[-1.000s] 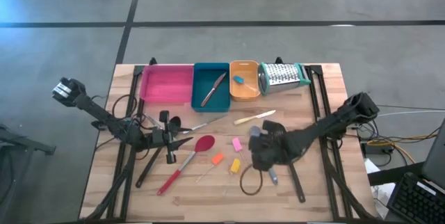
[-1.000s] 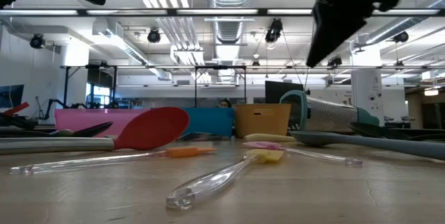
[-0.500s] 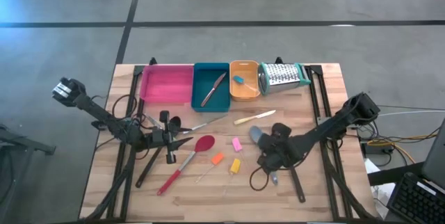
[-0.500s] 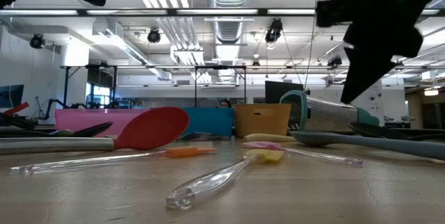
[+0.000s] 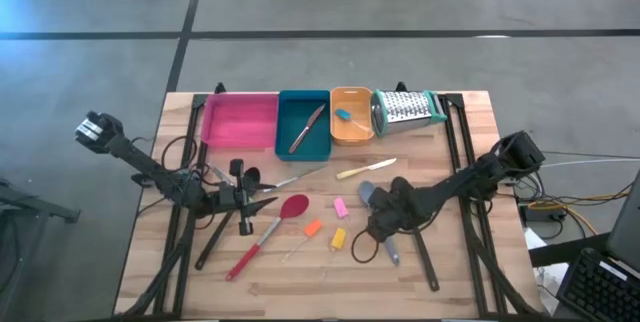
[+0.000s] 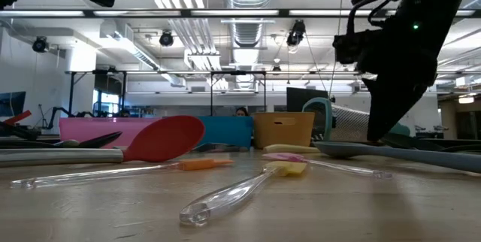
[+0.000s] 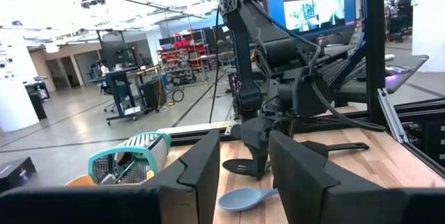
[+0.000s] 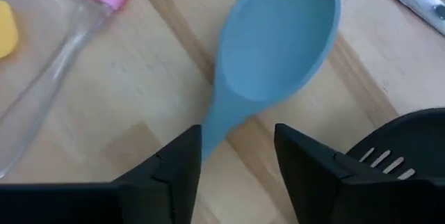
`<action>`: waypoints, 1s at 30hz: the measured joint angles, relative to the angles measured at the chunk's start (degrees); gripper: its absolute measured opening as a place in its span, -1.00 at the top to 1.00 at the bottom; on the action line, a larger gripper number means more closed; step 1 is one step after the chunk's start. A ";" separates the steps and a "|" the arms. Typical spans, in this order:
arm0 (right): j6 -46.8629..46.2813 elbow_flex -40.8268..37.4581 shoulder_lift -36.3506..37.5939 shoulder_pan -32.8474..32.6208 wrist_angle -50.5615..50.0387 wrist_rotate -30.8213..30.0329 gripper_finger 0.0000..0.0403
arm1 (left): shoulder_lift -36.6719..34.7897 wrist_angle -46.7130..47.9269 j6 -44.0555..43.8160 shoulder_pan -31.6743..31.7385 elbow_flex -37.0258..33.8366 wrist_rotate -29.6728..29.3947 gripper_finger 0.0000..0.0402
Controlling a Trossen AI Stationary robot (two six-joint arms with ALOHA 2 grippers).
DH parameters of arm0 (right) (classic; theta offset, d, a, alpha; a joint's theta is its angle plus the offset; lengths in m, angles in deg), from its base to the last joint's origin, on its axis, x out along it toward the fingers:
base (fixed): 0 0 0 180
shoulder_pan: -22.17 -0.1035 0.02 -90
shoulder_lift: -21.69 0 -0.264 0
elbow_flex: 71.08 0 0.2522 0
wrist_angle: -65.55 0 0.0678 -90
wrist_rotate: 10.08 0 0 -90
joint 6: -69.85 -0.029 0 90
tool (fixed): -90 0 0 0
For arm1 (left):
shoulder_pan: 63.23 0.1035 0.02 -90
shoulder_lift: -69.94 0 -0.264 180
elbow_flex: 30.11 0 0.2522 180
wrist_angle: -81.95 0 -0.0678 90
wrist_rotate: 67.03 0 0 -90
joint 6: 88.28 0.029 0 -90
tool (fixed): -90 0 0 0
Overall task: Pick & Place Kitchen Items
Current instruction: Put the gray serving spoon into the pink bin
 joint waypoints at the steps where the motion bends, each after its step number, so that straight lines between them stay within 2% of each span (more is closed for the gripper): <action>1: -0.22 -0.29 -0.09 0.03 0.09 0.05 0.10 | 0.00 0.00 0.00 -0.01 0.00 0.00 0.36; 5: -0.62 -2.02 -0.59 0.01 4.44 0.27 0.06 | 0.00 0.00 0.00 0.00 0.00 0.00 0.36; 9: -0.76 -5.55 -0.85 0.03 12.51 2.97 0.06 | 0.00 -0.02 0.01 -0.01 0.00 0.00 0.35; 14: -0.67 -7.98 -0.57 -0.02 15.47 1.16 0.11 | 0.00 -0.05 0.02 0.00 0.00 0.00 0.36; 18: -0.42 -8.29 -0.59 -0.06 15.64 -0.36 0.29 | 0.00 0.00 0.02 -0.02 0.00 0.00 0.36; 24: 2.45 -8.39 -0.63 -0.18 16.89 -1.97 0.84 | 0.00 0.22 0.04 -0.01 0.00 0.00 0.35; 30: 7.71 -4.59 -0.34 -1.43 17.14 -4.02 0.85 | 0.00 0.48 0.04 -0.02 0.00 0.00 0.35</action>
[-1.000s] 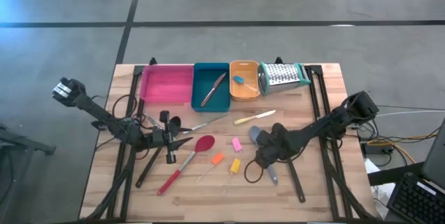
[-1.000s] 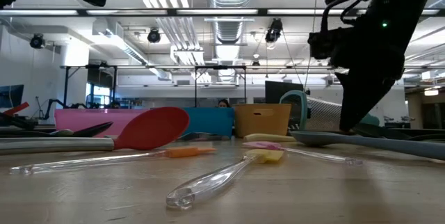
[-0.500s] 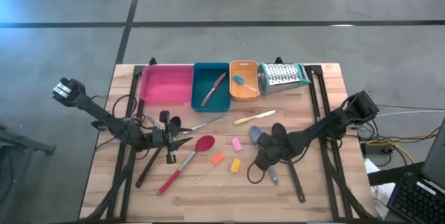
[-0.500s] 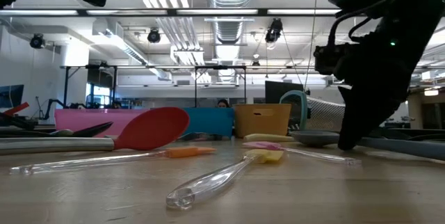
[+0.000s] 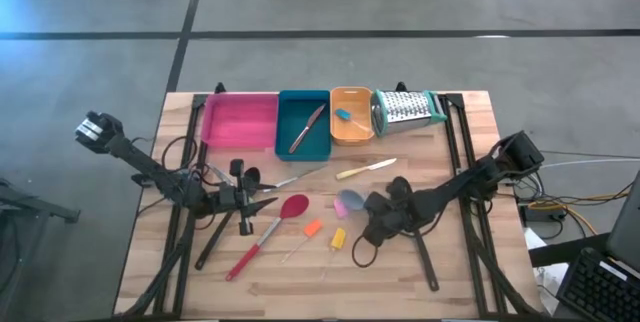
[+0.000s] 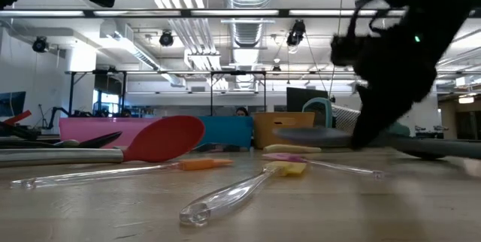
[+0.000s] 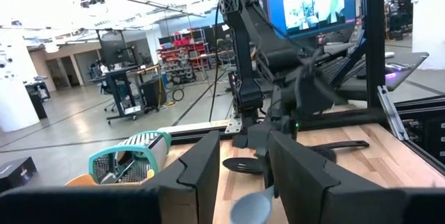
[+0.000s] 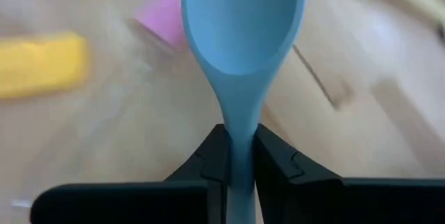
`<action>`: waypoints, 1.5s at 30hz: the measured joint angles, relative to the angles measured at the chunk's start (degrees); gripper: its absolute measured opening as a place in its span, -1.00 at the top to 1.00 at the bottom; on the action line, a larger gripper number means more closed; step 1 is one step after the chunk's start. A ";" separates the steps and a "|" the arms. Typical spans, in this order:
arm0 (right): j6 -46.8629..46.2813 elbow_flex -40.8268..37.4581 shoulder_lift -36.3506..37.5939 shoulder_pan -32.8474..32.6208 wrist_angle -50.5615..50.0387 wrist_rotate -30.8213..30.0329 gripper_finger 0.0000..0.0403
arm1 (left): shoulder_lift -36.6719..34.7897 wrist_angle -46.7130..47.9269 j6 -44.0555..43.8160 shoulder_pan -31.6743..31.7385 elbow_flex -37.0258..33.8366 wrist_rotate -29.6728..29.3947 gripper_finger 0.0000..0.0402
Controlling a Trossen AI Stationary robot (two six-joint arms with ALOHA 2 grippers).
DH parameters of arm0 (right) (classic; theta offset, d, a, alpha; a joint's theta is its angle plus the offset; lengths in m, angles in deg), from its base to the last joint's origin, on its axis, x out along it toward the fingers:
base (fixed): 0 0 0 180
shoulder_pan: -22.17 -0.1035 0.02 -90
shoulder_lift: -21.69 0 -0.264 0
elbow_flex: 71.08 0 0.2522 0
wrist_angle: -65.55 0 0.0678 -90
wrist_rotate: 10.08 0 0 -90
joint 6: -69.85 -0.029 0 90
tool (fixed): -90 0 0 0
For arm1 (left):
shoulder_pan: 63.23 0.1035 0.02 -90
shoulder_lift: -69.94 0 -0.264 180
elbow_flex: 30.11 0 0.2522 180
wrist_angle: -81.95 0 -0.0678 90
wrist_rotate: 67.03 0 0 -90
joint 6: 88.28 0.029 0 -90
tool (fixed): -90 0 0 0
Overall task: Pick & Place Kitchen Items
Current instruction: Put the gray serving spoon into the pink bin
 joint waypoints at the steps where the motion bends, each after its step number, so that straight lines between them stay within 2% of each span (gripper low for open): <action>1: 1.43 1.04 0.24 -0.34 0.06 -0.71 0.85 | 0.00 0.04 0.00 0.02 -0.01 0.00 0.36; 11: 19.33 12.98 1.85 -2.75 0.01 -9.27 0.85 | -0.02 0.58 0.02 0.00 -0.07 -0.01 0.35; 18: 29.64 18.28 2.28 -3.00 1.45 -11.16 0.85 | -0.02 0.78 0.02 0.00 -0.07 0.00 0.36; 21: 36.57 18.23 2.59 -3.22 7.70 -11.13 0.85 | -0.02 1.27 0.02 0.01 -0.07 -0.02 0.35; 24: 43.80 15.67 4.43 -3.67 18.78 -10.90 0.85 | -0.02 1.88 0.09 0.00 -0.09 0.00 0.35; 27: 51.97 10.95 6.87 -3.88 33.67 -6.50 0.85 | -0.02 1.94 0.13 0.00 -0.09 0.00 0.35; 31: 60.61 3.24 8.76 -2.64 58.62 8.47 0.85 | -0.02 1.99 0.13 0.23 -0.09 0.58 0.35; 34: 62.53 -1.01 9.11 -0.53 69.74 19.02 0.85 | -0.01 1.85 0.42 1.00 -0.07 5.21 0.35; 38: 61.89 -2.97 9.08 2.42 74.66 22.84 0.85 | 0.89 1.70 0.60 3.34 0.38 12.43 0.36; 42: 63.08 -2.87 9.06 4.61 75.59 27.05 0.85 | 4.68 1.65 1.14 6.58 2.61 13.22 0.35; 45: 64.46 -2.34 9.06 5.47 75.87 27.71 0.85 | 8.95 1.67 1.85 8.97 5.24 13.29 0.35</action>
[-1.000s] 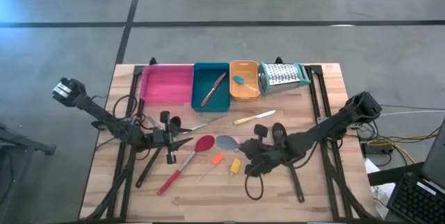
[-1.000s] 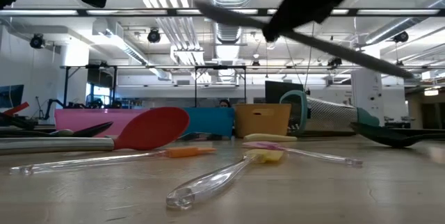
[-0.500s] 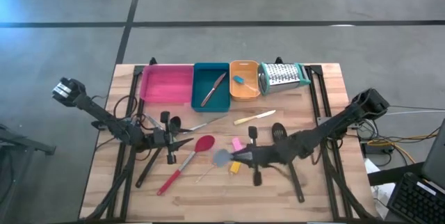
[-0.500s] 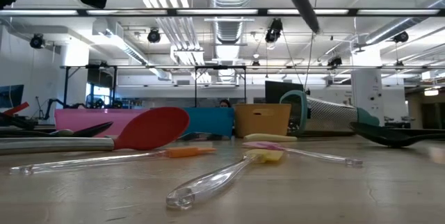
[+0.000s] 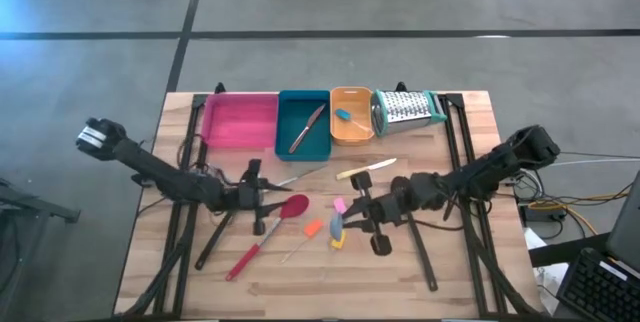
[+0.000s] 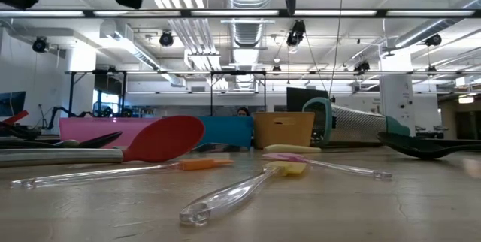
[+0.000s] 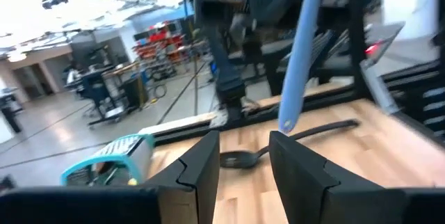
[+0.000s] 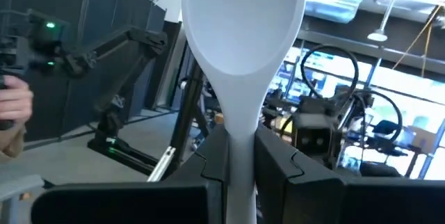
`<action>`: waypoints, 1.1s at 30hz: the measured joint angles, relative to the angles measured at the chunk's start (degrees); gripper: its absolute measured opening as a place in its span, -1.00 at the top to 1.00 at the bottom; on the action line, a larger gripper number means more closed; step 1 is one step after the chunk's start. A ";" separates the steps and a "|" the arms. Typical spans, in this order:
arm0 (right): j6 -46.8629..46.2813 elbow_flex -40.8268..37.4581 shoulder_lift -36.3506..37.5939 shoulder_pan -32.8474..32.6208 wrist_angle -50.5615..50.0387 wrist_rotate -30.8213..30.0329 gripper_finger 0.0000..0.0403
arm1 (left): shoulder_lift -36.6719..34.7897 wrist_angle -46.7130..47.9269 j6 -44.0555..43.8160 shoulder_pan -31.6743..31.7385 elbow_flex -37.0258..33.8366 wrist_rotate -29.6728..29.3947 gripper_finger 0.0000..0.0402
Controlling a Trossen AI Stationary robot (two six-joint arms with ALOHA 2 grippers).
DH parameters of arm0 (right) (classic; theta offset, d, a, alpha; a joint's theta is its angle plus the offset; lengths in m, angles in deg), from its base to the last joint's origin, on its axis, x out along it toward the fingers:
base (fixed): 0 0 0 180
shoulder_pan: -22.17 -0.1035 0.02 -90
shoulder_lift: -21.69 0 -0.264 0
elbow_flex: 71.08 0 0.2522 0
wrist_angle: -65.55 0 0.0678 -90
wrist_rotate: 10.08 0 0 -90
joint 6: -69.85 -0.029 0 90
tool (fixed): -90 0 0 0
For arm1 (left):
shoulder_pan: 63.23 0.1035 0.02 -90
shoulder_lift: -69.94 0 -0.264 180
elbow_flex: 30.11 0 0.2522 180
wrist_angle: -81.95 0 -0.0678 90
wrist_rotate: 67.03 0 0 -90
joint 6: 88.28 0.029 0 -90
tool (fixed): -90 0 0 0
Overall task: Pick & Place Kitchen Items
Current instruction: Put the gray serving spoon into the pink bin
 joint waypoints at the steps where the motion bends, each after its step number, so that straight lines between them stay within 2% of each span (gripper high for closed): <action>1: 0.01 0.22 0.00 0.29 0.08 -0.02 0.85 | 1.48 -0.02 0.17 0.61 1.07 0.00 0.35; 7: -0.15 0.80 0.00 1.45 0.09 -0.94 0.85 | 10.52 0.02 3.46 2.61 8.22 0.02 0.36; 15: 1.07 0.85 -0.02 2.60 0.09 -1.31 0.85 | 17.71 0.41 6.02 2.76 17.41 0.01 0.36; 21: 1.36 0.88 -0.02 3.26 0.04 -1.31 0.85 | 20.39 2.98 5.87 2.76 21.76 0.02 0.36; 33: 1.57 0.90 -0.04 4.03 0.76 -1.29 0.85 | 21.43 3.05 5.60 3.18 23.83 0.48 0.36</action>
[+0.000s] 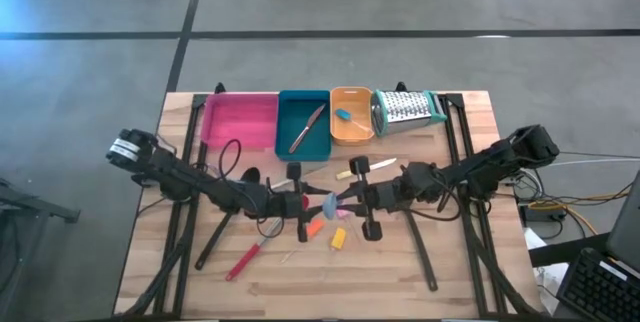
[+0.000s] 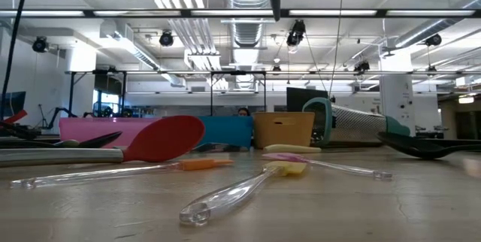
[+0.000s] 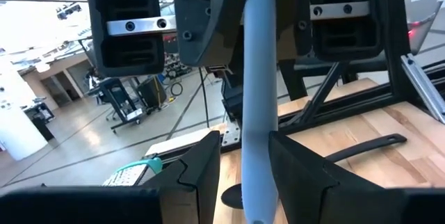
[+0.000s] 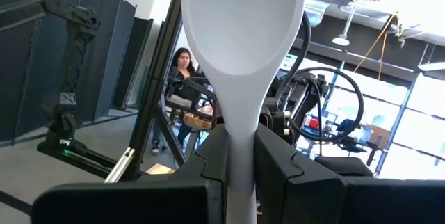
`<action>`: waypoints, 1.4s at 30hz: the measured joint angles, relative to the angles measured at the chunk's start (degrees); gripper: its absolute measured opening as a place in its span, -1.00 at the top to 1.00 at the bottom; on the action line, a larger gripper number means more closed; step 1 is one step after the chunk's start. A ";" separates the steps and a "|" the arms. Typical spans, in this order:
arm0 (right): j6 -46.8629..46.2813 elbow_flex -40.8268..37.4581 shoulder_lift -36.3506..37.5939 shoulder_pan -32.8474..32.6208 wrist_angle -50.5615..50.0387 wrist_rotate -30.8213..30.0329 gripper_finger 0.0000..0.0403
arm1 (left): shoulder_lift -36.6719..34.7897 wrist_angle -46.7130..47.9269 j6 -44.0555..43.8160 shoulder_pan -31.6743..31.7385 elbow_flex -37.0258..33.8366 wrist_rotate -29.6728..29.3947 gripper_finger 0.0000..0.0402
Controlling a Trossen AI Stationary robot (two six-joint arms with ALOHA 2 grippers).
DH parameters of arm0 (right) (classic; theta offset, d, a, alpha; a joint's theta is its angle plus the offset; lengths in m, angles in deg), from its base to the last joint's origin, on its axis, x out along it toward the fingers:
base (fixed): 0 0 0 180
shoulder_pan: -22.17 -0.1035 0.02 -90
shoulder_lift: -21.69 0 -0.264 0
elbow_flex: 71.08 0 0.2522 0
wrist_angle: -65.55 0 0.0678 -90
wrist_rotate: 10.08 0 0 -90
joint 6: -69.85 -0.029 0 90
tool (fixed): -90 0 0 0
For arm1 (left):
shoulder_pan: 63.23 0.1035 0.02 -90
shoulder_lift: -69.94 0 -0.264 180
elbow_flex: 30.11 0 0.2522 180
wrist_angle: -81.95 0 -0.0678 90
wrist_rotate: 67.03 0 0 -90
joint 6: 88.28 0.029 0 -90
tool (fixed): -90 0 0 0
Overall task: Pick & Place Kitchen Items
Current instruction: Put the gray serving spoon into the pink bin
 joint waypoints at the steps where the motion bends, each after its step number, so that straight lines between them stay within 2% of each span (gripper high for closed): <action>1: -0.01 0.00 0.00 0.00 0.08 0.00 0.85 | 0.00 0.00 -0.02 0.07 0.02 0.39 0.36; 9: -0.17 0.02 -0.02 0.84 0.10 0.03 0.85 | 0.00 0.02 -2.60 1.18 0.26 5.53 0.36; 30: -0.28 0.13 -0.02 1.09 0.08 0.13 0.85 | 0.60 -0.06 -6.24 4.26 1.18 9.69 0.38; 34: -0.31 0.11 -0.01 1.10 0.05 0.17 0.85 | 1.86 -0.02 -6.43 4.55 1.99 10.23 0.43; 39: -0.51 0.00 -0.02 1.09 -0.33 0.17 0.85 | 2.93 -0.02 -5.52 4.57 2.60 10.13 0.61; 42: -0.49 -0.02 -0.02 1.05 -0.39 0.15 0.85 | 2.93 0.03 -5.13 4.57 2.60 10.04 0.62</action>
